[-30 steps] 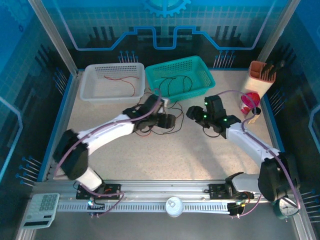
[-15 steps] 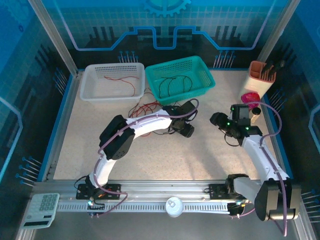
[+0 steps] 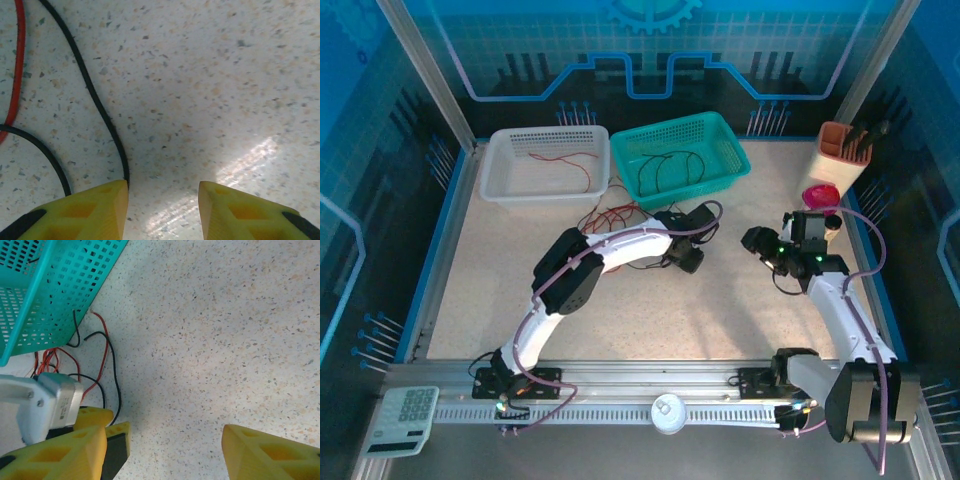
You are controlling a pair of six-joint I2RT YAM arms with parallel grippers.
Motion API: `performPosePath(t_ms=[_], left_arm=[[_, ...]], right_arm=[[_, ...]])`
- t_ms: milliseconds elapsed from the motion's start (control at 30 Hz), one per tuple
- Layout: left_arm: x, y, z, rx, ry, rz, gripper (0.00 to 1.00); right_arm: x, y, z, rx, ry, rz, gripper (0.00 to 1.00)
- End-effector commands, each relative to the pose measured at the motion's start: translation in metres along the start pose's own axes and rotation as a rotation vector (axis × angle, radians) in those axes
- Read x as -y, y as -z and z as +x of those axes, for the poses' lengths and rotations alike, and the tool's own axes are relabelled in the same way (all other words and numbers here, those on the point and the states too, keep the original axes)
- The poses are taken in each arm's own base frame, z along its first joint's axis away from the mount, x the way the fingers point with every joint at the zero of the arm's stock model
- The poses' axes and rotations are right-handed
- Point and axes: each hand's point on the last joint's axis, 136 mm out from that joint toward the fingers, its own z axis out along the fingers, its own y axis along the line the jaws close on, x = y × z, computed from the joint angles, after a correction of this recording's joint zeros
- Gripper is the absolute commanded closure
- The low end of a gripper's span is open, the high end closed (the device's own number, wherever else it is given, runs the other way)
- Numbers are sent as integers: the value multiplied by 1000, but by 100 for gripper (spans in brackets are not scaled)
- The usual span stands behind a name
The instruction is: Untangle the cables
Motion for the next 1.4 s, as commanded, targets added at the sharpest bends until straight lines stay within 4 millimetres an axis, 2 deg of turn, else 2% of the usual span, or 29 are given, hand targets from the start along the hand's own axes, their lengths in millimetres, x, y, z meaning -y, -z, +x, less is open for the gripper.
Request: performPosePath(t_ms=[0, 233, 467, 600, 733, 867, 967, 1133, 1367], left_arm=[[-15, -6, 3, -26, 4, -51, 58], [-19, -14, 6, -37, 9, -51, 60], [-25, -21, 13, -54, 31, -48, 83], [-24, -13, 11, -42, 30, -38, 100], [-22, 15, -1, 11, 12, -24, 100], [-20, 61, -15, 99, -23, 13, 100], [-19, 94, -20, 177, -49, 58, 100], [-16, 141, -22, 315, -60, 189, 100], [-7, 191, -18, 505, -97, 367, 100]], right_arm=[[-9, 8, -5, 15, 14, -43, 36], [-15, 13, -6, 23, 6, -67, 36], [-28, 21, -8, 32, 6, -116, 36], [-38, 21, -6, 23, 32, -131, 36], [-49, 12, 2, -9, 68, -135, 36], [-56, 1, 10, -32, 95, -128, 36], [-57, -3, 7, -30, 93, -116, 36], [-68, -4, 0, -28, 78, -142, 36], [-103, 1, -3, -68, -2, -302, 33]])
